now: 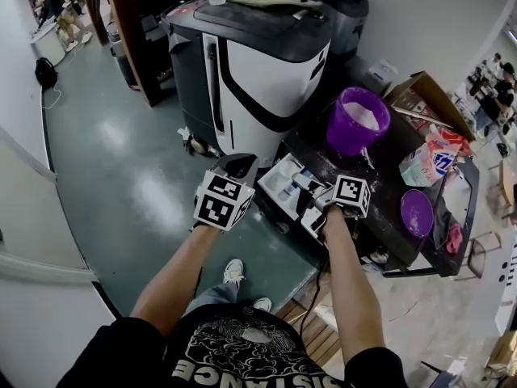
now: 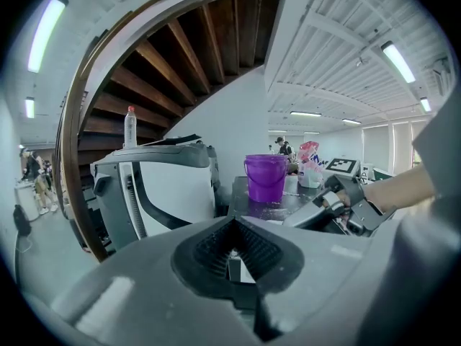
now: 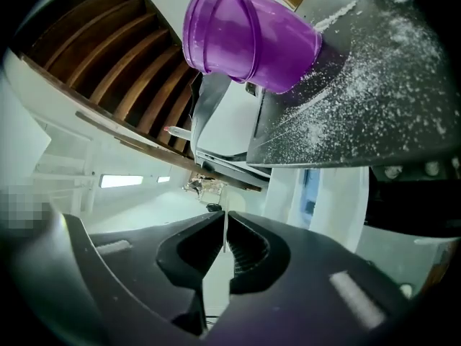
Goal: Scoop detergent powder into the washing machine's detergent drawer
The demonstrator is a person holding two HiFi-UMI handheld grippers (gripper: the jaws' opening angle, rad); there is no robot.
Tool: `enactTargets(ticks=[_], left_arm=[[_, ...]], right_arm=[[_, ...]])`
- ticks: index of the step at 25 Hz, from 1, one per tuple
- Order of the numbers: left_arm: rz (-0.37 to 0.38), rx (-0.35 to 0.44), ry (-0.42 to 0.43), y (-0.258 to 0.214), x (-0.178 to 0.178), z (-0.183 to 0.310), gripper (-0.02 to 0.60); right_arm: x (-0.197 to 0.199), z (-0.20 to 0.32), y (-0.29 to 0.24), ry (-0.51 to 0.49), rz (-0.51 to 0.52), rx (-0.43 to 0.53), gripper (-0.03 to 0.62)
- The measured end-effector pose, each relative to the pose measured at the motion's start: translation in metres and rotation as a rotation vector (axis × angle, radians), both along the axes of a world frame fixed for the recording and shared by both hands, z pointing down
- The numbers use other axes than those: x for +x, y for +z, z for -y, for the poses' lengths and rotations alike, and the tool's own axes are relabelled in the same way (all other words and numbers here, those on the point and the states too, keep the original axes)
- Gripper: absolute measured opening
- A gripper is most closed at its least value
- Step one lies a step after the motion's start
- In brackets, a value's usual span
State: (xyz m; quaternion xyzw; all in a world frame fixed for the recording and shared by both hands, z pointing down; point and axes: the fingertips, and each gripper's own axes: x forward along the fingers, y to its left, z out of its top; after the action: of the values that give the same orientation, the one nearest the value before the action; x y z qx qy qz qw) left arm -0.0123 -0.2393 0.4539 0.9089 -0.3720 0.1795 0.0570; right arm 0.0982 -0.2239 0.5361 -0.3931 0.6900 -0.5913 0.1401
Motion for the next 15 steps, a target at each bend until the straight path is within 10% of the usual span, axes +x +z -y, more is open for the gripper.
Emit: enactTargets(ticks=[15], left_arm=[[0.009,-0.01,-0.011,0.008,-0.006,-0.002,0.002]], right_arm=[[-0.009,0.005,0.031,-0.152,-0.394,-0.021,0.038]])
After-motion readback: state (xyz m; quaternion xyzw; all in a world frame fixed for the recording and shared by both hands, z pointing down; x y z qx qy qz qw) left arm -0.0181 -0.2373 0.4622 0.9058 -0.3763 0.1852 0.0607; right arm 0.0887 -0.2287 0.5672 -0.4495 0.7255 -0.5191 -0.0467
